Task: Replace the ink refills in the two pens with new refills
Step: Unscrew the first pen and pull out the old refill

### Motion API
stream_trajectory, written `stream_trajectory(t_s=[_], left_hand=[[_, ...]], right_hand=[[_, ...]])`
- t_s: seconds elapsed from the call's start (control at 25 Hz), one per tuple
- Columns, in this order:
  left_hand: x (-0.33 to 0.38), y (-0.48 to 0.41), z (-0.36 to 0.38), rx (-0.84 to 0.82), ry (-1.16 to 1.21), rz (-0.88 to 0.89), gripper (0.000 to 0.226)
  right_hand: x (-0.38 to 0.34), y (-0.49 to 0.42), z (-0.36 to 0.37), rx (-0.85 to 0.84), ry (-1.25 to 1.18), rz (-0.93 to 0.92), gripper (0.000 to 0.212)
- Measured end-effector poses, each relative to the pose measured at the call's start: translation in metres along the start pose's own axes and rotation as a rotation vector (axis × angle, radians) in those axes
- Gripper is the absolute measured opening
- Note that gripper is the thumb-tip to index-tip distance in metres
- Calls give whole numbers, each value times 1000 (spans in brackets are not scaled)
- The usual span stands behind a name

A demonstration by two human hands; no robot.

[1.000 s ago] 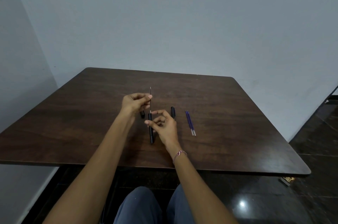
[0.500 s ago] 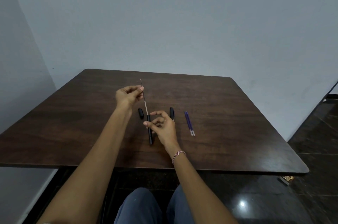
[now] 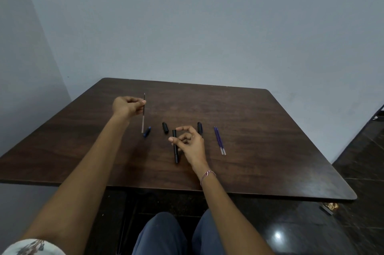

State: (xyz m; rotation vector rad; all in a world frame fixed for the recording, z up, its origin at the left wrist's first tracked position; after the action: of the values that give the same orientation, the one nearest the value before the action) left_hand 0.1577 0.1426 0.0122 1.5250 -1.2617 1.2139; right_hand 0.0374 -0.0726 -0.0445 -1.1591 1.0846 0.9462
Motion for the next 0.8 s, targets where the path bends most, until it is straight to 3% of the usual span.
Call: stream_trajectory(t_s=[0.44,0.8], left_hand=[[-39,-18,-22,-20,-755,-30,13],[-58,-21,-24,0,-853,-72,12]], right_hand=[[-2,1,-1,15,-10,4,28],[6,-3,-3,29,-40,24,38]])
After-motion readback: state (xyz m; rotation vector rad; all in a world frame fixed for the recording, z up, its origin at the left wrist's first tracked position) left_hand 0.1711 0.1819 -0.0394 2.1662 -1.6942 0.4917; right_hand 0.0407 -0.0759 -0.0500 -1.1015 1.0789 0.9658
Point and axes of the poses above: each hand's wrist, its own y-axis away from the middle knuckle, its own z-axis out of the palm, x = y × z, the point moved 9 cm from there along -y, towards the middle knuckle, and after that the axes turned 9 degrees about -y, right-handed, at the moved point
